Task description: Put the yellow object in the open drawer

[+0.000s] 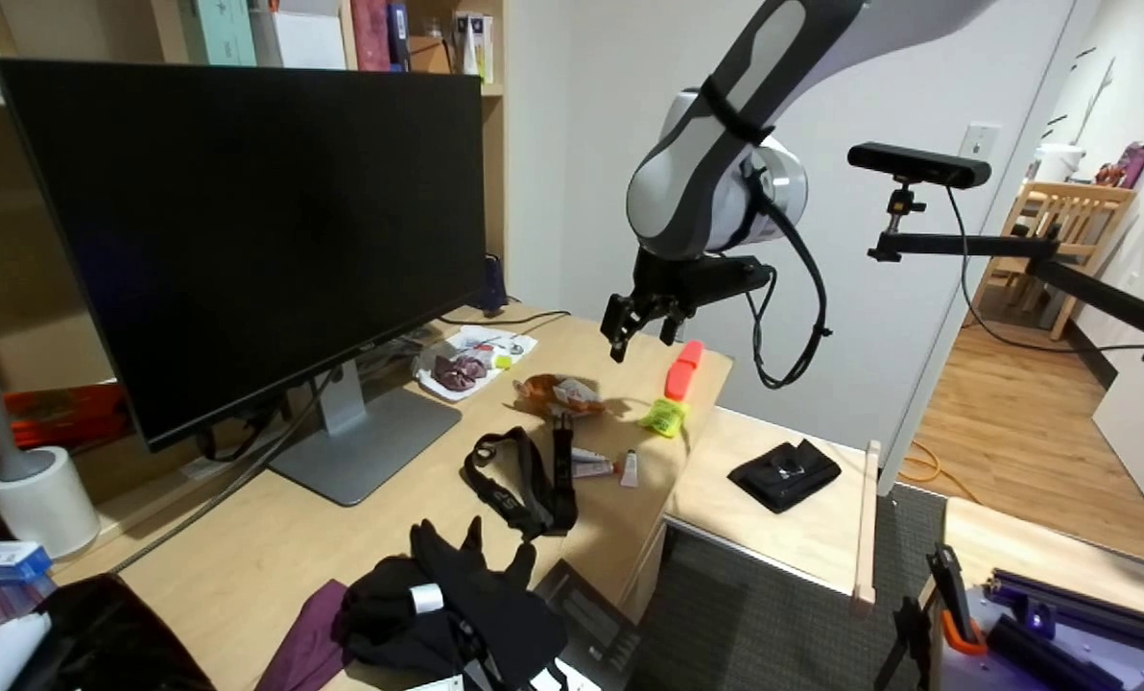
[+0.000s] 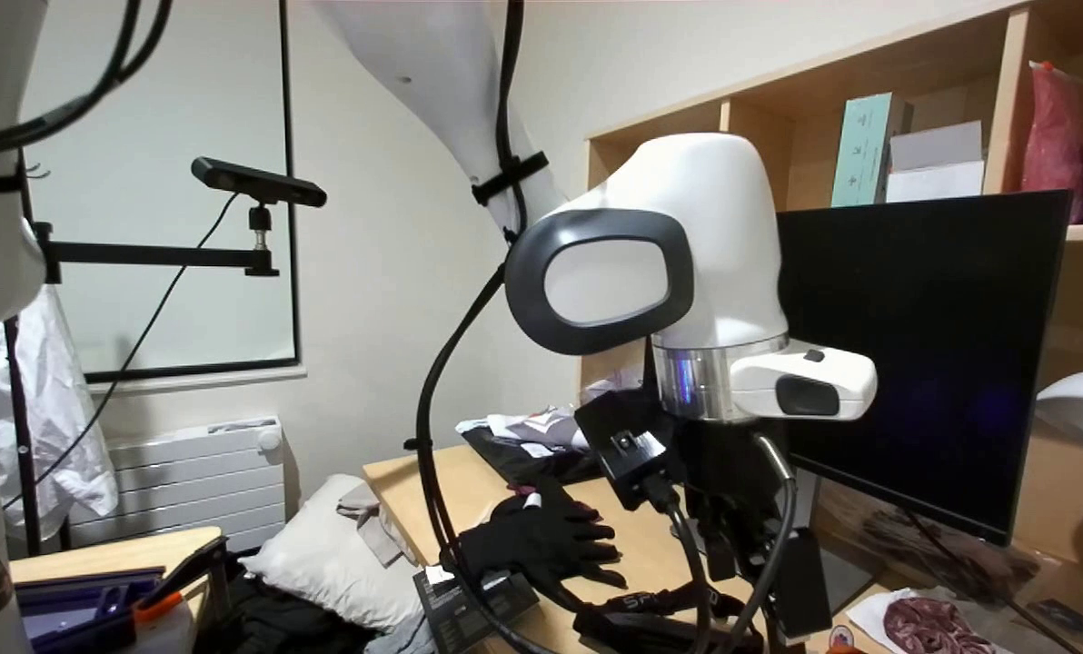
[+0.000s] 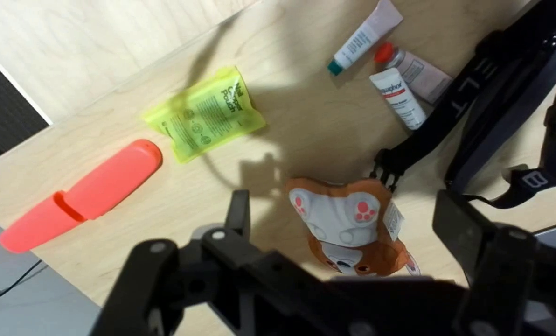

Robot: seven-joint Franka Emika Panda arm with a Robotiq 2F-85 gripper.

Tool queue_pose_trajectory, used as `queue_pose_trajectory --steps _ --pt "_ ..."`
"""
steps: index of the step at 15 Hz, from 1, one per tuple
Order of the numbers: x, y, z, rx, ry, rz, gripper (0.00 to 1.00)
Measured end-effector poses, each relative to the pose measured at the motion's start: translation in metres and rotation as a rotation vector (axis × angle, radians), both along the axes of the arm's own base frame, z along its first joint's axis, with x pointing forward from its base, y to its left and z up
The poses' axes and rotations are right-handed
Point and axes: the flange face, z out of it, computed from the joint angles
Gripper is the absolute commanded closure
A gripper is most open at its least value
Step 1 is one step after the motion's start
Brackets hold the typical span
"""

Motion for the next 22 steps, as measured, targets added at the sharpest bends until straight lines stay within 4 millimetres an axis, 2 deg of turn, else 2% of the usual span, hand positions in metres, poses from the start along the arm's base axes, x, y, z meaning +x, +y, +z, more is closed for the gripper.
queue_pose_trajectory --steps 4,8,15,22 --pt "0.002 0.006 0.0 0.004 -0.001 0.012 0.0" --pt "-0.001 0.004 -0.009 0.053 0.012 -0.172 0.0" --pt "-0.004 -0.048 -0.058 0.123 0.034 -0.536 0.0" --pt "0.017 -0.084 -0.105 0.208 -0.02 -0.884 0.0"
